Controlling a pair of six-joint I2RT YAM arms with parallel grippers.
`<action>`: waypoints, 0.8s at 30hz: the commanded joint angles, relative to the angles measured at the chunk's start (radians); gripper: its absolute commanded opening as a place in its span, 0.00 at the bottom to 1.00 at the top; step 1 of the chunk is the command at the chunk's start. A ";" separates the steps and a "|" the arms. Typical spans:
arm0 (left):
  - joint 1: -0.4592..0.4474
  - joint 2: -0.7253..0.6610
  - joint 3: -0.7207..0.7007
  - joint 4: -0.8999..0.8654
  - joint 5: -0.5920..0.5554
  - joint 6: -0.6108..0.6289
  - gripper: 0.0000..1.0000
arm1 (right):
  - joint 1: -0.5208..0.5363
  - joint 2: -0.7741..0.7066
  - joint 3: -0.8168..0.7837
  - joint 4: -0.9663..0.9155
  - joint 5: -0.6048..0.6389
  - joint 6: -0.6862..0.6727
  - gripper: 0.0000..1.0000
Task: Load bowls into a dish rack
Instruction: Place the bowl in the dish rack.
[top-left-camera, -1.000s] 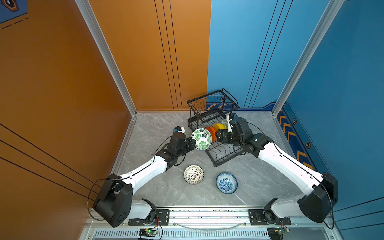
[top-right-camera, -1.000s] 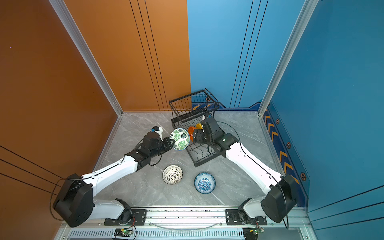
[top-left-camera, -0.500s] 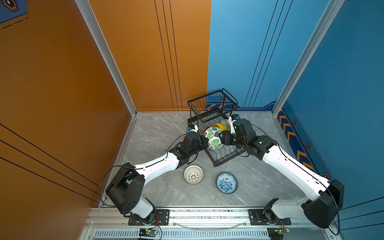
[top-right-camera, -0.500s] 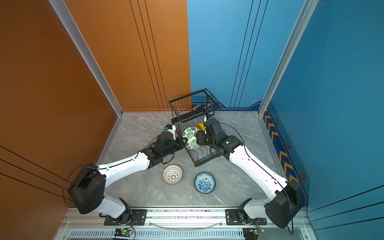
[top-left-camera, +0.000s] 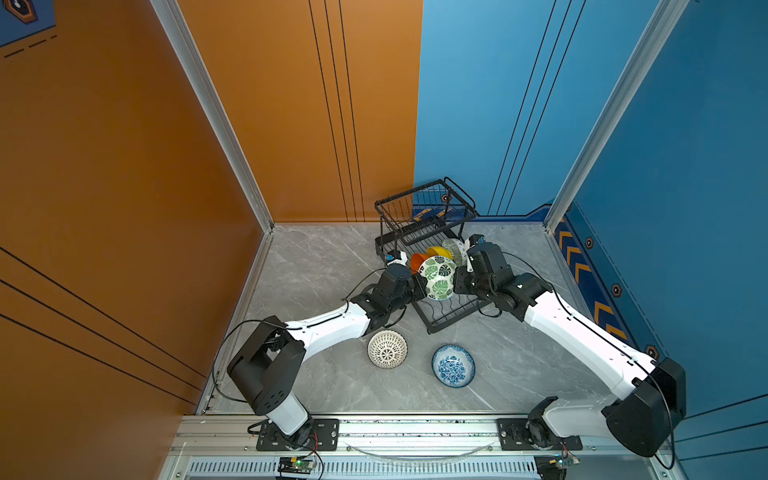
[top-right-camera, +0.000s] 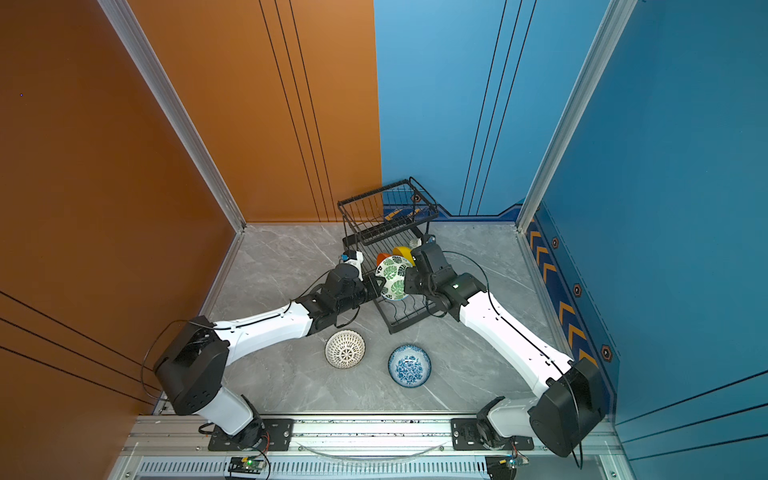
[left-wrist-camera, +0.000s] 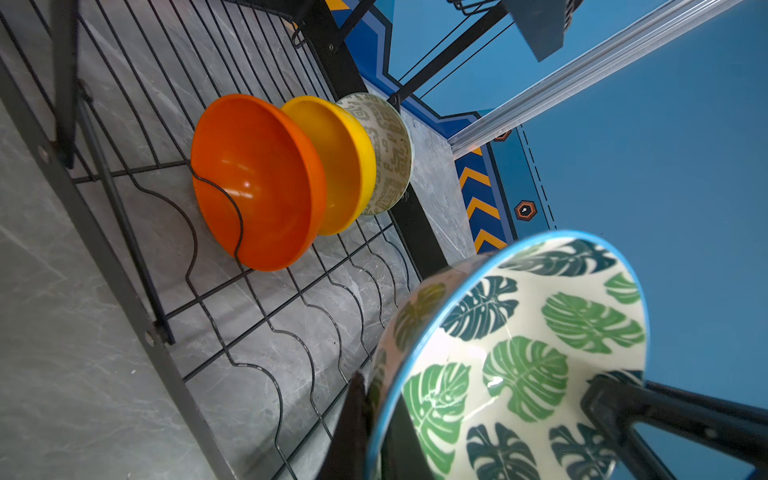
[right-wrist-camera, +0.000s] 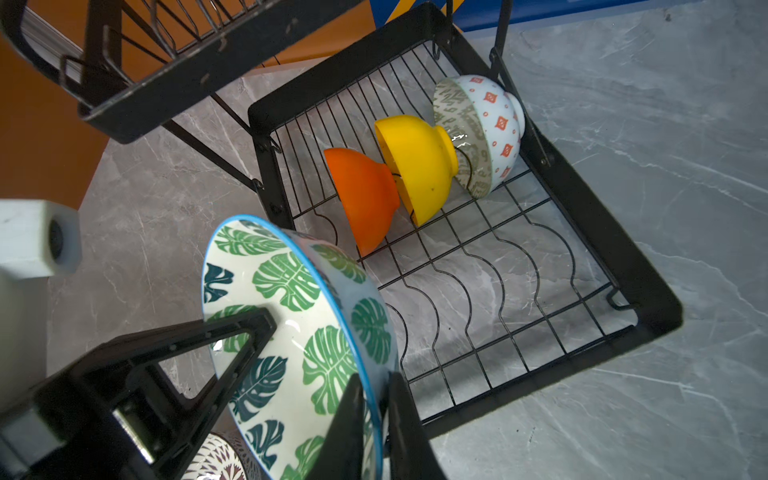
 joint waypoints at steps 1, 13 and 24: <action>-0.013 0.005 0.055 0.057 -0.017 -0.015 0.00 | -0.004 -0.006 -0.022 -0.022 0.047 -0.002 0.07; -0.018 0.045 0.082 0.057 0.004 -0.026 0.11 | -0.012 -0.038 -0.071 -0.007 0.129 0.001 0.00; -0.021 0.069 0.092 0.055 0.016 -0.036 0.46 | -0.016 -0.047 -0.101 -0.003 0.206 -0.013 0.00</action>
